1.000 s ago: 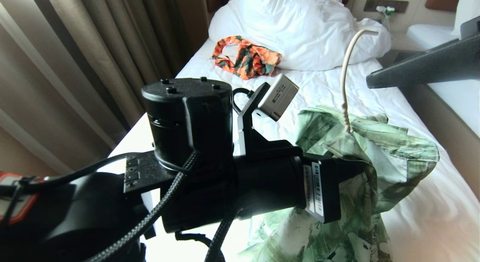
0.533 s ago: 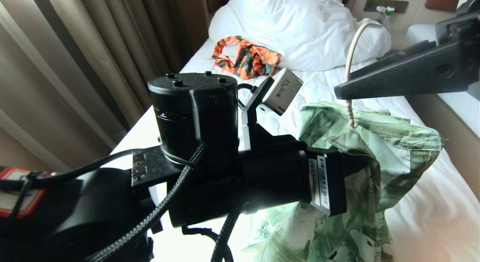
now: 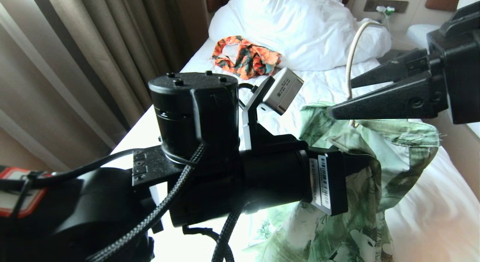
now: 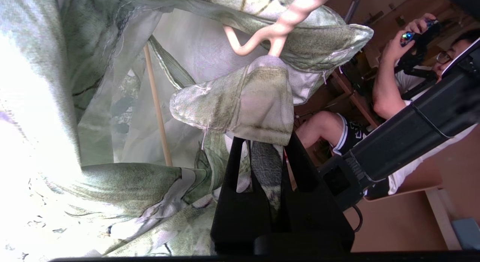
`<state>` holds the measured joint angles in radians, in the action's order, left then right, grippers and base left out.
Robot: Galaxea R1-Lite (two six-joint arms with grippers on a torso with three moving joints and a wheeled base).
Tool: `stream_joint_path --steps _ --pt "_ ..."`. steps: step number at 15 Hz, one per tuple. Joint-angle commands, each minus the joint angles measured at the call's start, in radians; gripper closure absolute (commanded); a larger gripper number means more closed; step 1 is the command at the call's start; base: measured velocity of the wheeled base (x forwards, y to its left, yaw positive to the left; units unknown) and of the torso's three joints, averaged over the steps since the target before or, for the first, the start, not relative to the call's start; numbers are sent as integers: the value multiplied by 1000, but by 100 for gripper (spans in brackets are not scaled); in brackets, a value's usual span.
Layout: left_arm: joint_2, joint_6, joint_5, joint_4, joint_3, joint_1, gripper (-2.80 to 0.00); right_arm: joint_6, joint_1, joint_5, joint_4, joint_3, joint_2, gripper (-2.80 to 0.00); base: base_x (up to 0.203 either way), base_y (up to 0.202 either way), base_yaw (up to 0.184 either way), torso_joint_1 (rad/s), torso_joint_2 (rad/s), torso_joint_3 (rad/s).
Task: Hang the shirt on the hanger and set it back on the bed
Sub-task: Take the clothes hanger out of the clothes
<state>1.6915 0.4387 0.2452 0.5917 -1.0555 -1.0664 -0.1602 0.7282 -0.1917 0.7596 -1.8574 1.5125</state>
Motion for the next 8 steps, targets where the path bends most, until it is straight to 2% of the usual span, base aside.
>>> stream_joint_path --steps 1,3,5,6,8 --pt "-4 2 0 3 3 0 0 -17 8 2 0 1 17 -280 0 0 0 0 0 0" --pt "-4 -3 -1 6 12 2 0 -57 33 23 -31 2 46 -280 0 0 0 0 0 0" --pt "-10 -2 2 8 14 2 0 -88 57 92 -81 2 73 -280 0 0 0 0 0 0" --pt "-13 -2 0 7 14 2 0 -94 60 107 -97 1 77 0 0 0 0 0 0 0" --pt "-15 -2 0 5 15 2 0 -96 62 109 -97 4 75 0 0 0 0 0 0 0"
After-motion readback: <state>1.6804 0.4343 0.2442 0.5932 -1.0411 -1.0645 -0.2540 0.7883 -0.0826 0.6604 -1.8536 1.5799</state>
